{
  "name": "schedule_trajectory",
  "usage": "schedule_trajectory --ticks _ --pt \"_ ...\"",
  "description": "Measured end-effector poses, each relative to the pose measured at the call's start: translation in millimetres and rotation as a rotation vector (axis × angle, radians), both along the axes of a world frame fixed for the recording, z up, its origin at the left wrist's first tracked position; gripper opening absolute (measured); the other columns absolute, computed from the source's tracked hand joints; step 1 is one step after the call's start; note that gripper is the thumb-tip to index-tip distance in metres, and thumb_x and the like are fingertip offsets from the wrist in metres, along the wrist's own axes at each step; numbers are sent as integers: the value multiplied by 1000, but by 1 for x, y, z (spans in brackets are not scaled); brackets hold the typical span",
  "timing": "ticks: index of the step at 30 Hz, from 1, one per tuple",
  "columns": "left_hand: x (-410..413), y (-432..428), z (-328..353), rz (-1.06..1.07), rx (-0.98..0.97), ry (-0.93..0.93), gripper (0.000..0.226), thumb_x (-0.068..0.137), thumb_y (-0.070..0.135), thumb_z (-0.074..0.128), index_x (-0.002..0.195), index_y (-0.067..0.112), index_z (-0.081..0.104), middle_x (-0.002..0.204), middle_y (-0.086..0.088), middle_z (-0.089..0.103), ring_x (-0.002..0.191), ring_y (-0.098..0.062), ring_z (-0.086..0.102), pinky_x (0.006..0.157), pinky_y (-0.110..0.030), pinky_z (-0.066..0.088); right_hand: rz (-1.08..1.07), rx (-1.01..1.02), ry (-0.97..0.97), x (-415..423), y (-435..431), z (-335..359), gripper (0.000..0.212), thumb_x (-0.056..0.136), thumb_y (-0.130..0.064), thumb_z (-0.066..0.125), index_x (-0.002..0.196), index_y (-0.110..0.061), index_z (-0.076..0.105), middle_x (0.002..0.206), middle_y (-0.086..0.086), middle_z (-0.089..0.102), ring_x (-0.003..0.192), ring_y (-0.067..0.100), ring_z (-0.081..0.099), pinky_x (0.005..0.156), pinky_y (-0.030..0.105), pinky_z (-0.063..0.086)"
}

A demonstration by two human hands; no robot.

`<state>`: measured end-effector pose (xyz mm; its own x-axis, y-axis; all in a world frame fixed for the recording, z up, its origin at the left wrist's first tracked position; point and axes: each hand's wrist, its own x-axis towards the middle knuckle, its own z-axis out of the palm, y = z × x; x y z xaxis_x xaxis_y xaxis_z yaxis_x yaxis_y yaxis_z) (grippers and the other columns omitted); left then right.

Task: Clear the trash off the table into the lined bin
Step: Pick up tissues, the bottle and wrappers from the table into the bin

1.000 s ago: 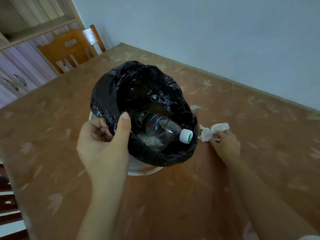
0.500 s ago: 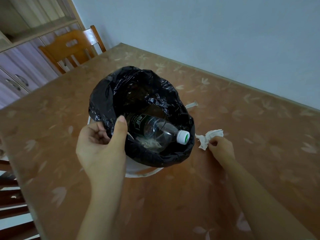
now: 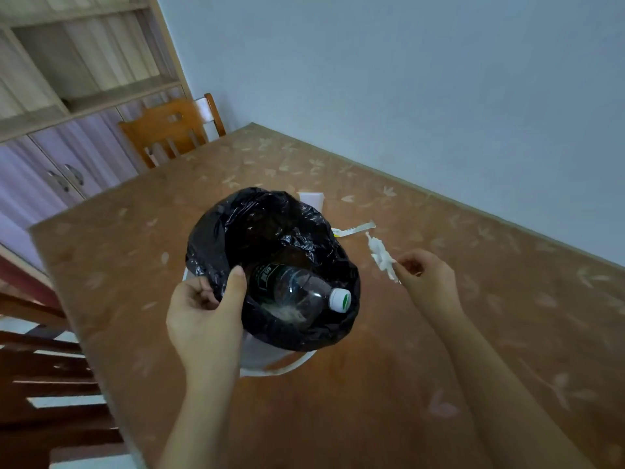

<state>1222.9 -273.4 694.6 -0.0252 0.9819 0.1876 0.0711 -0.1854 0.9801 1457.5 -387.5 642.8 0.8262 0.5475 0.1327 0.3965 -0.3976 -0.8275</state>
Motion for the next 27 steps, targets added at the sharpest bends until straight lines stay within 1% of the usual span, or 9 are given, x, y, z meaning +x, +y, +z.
schedule_trajectory --ticks 2,4,5,9,14,18,22,25,27 --pt "-12 -7 5 13 -7 22 37 76 32 69 63 17 37 59 1 35 48 -4 34 49 -19 33 37 62 -29 -15 -1 27 12 78 -19 66 67 -23 62 67 -10 60 61 1 53 55 13 38" --pt "-23 -14 10 34 -35 39 38 75 36 70 63 17 39 61 -2 40 56 -16 40 56 -34 37 88 117 -60 -32 -1 50 19 77 -14 65 64 -27 60 67 -13 58 60 0 52 55 8 39" --pt "-28 -17 12 44 -34 43 39 75 36 70 62 16 39 61 -4 41 58 -20 40 57 -37 36 113 126 -79 -42 0 60 19 77 -12 65 65 -26 60 67 -12 58 60 0 52 56 8 39" --pt "-46 -34 20 50 -14 50 40 75 35 70 62 12 39 61 -8 41 58 -22 40 57 -37 34 235 141 -110 -85 4 79 10 75 -9 66 70 -18 64 67 -11 57 62 -6 50 58 5 39" --pt "-72 -48 26 26 -40 -8 40 76 34 69 63 17 36 60 -2 34 55 -17 33 55 -33 31 409 108 -163 -138 12 84 7 77 -7 65 78 -13 67 72 -4 58 63 -1 49 62 2 37" --pt "-101 -46 31 20 -66 -90 39 76 31 69 61 20 35 60 1 31 54 -14 30 56 -34 30 537 52 -142 -174 14 88 24 79 -8 64 103 -16 66 91 -2 65 78 7 56 69 -1 38" --pt "-141 -33 37 18 -63 -142 38 76 31 69 62 21 35 60 3 30 49 -5 30 56 -29 31 443 106 -198 -207 15 98 21 80 -10 64 99 -17 66 93 -3 64 85 8 56 70 7 42" --pt "-177 -18 41 22 -51 -159 37 77 30 69 63 19 36 61 3 30 46 -2 29 54 -24 31 328 139 -244 -234 16 103 16 80 -9 63 94 -15 67 94 2 66 86 14 58 77 19 44" --pt "-202 -5 45 9 -38 -167 37 76 30 69 63 19 36 61 2 30 46 -3 29 54 -24 31 265 122 -251 -256 17 103 15 81 -9 61 93 -15 66 94 -1 66 86 12 58 74 16 42"
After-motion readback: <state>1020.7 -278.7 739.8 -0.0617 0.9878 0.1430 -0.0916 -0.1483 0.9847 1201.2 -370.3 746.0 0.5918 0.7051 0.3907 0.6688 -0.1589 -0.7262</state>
